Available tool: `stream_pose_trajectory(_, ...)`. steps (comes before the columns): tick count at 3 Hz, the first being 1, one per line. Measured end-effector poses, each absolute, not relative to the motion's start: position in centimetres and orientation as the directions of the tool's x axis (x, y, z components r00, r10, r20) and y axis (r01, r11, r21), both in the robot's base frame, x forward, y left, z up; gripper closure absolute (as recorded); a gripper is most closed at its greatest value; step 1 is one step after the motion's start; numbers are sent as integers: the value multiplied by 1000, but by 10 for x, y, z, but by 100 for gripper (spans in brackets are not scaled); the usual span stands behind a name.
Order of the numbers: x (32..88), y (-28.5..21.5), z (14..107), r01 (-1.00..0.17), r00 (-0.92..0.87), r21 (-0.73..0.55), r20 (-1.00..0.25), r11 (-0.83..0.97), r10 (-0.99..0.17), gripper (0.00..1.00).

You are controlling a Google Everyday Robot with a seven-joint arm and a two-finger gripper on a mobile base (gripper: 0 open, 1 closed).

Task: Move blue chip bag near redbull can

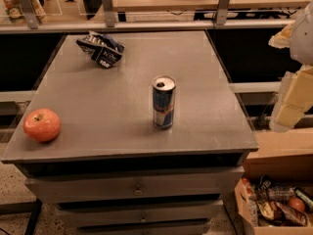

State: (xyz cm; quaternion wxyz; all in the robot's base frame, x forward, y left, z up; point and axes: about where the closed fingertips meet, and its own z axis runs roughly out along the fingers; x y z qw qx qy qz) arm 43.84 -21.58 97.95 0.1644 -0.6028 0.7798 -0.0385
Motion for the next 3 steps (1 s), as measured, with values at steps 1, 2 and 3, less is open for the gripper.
stream_pose_trajectory(1,438,-216,980,-927,-219,-258,-210,270,-953,0)
stream_pose_trajectory(2,443,-209,986,-922,-209,-277,-230,270,-950,0)
stream_pose_trajectory(3,478,-186,999,-909,-181,-317,-280,269,-943,0)
